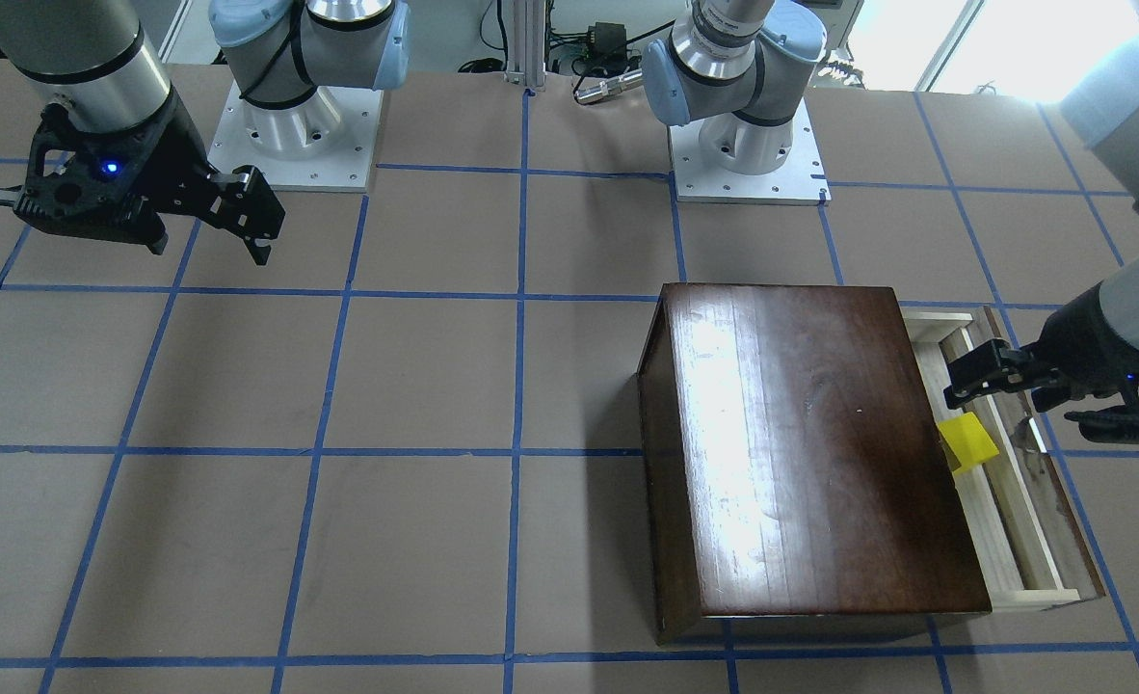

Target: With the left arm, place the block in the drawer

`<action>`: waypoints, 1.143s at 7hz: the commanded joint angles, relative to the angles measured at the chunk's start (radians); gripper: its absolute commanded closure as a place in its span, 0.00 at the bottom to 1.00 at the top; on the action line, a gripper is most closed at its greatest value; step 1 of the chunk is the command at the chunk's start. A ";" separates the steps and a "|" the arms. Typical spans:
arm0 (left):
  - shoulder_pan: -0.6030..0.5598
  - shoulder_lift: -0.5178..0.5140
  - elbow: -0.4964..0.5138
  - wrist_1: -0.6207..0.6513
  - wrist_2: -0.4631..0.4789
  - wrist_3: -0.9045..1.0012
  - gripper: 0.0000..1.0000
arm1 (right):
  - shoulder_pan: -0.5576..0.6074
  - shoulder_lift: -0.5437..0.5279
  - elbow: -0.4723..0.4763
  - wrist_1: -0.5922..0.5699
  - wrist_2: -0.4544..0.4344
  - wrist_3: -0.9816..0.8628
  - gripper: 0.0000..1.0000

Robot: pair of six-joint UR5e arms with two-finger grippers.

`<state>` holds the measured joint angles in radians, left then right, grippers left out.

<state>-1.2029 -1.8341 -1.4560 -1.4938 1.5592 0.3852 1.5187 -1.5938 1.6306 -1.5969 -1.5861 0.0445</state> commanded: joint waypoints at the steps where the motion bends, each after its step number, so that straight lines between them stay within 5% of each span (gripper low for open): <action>1: -0.012 0.076 0.005 -0.078 -0.001 -0.014 0.00 | 0.000 0.000 0.000 0.000 0.000 0.000 0.00; 5: -0.017 0.220 -0.011 -0.206 0.001 -0.016 0.00 | 0.000 0.000 0.000 0.000 0.000 0.000 0.00; 8: -0.093 0.236 -0.012 -0.203 0.001 -0.118 0.00 | 0.000 0.000 0.000 0.000 0.000 0.000 0.00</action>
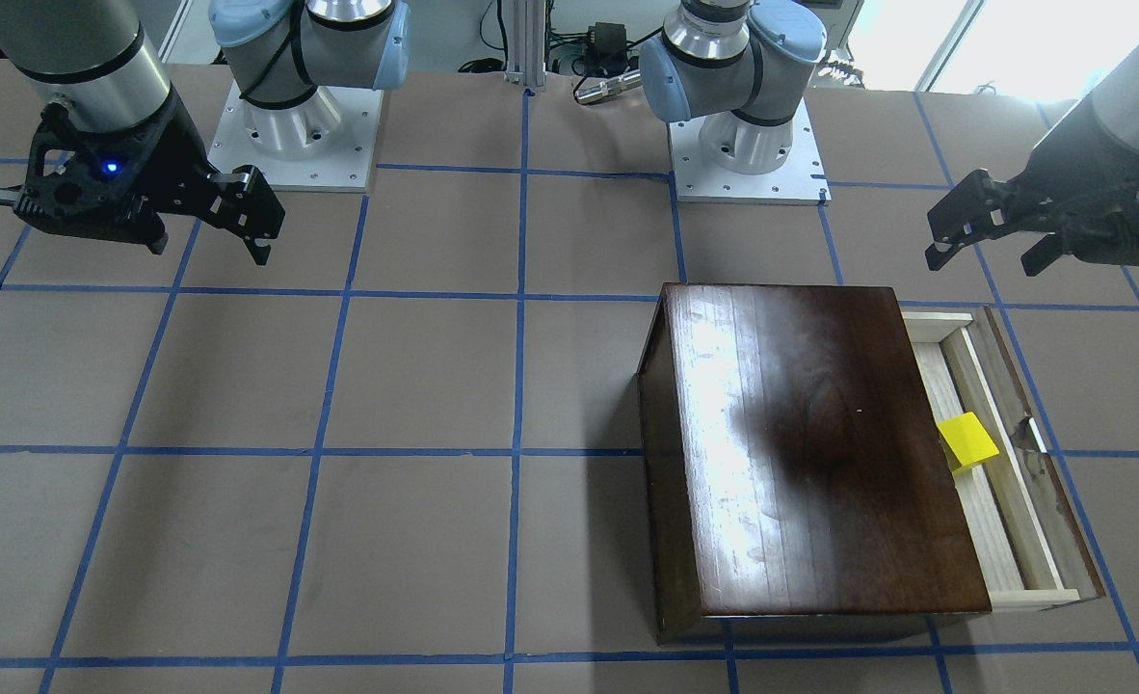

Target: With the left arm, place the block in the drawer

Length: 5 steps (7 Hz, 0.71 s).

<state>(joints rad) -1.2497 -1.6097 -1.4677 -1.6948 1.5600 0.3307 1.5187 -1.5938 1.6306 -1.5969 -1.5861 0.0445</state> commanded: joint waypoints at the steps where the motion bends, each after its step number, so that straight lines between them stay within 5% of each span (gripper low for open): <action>1: -0.107 0.019 0.000 -0.002 0.002 -0.143 0.00 | 0.000 0.000 0.000 0.000 0.000 0.000 0.00; 5: -0.272 0.016 -0.006 0.011 -0.001 -0.235 0.00 | 0.000 0.000 0.000 0.000 0.000 0.000 0.00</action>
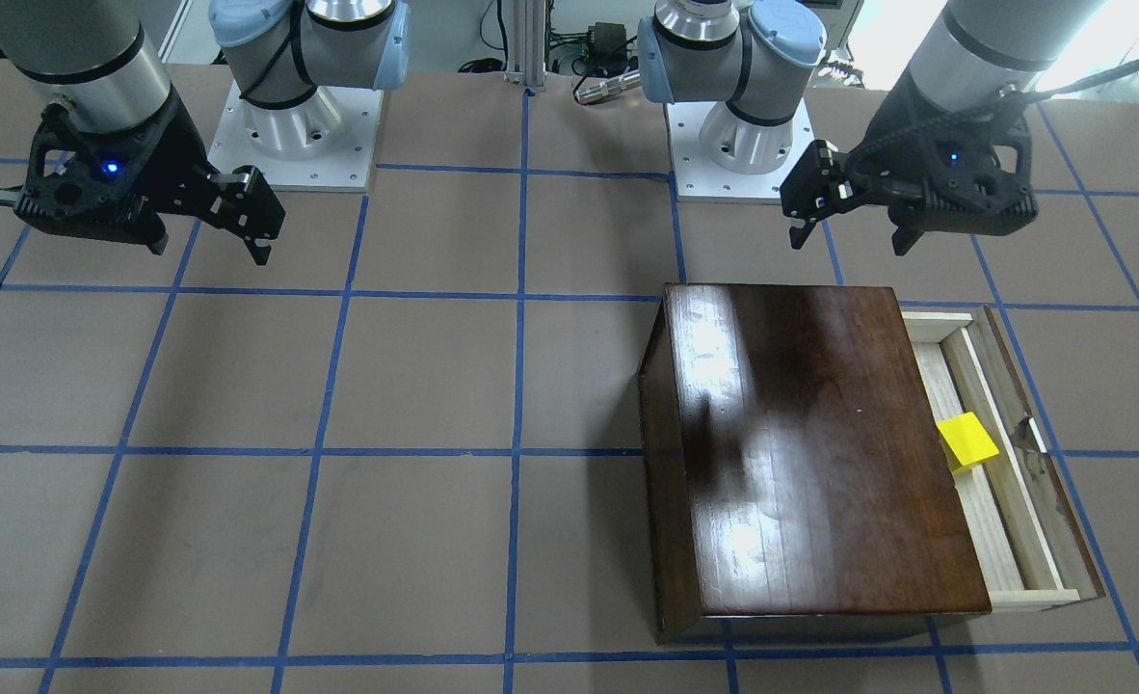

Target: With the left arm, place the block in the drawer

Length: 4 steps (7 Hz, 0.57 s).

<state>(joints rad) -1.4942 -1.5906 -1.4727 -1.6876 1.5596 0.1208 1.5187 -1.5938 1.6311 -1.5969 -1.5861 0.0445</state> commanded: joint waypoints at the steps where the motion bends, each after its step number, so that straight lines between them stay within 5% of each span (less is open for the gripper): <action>1: -0.031 -0.006 0.000 0.003 -0.003 -0.030 0.00 | 0.000 0.000 0.000 0.000 0.000 0.000 0.00; 4: -0.031 -0.009 -0.030 0.084 -0.003 -0.088 0.00 | 0.000 0.000 0.000 0.000 0.000 0.000 0.00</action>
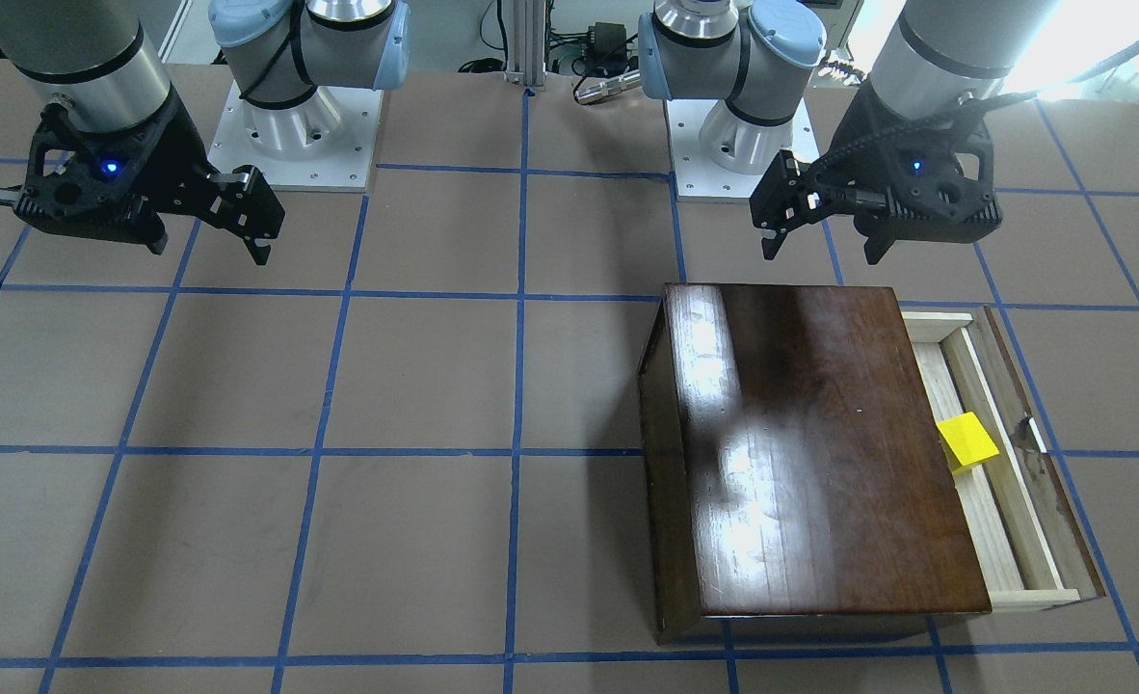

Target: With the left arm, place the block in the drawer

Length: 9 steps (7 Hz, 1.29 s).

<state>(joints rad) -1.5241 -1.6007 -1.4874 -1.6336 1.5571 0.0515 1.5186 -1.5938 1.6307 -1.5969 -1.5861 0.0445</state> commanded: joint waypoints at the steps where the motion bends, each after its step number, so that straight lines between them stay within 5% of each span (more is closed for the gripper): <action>1: -0.001 0.001 -0.027 0.070 0.000 -0.013 0.00 | 0.000 0.000 0.000 0.000 0.000 0.000 0.00; 9: 0.002 -0.002 -0.031 0.084 0.001 -0.007 0.00 | 0.000 0.000 0.000 0.000 0.000 0.000 0.00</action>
<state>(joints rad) -1.5233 -1.6025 -1.5191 -1.5497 1.5584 0.0422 1.5186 -1.5938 1.6306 -1.5969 -1.5861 0.0445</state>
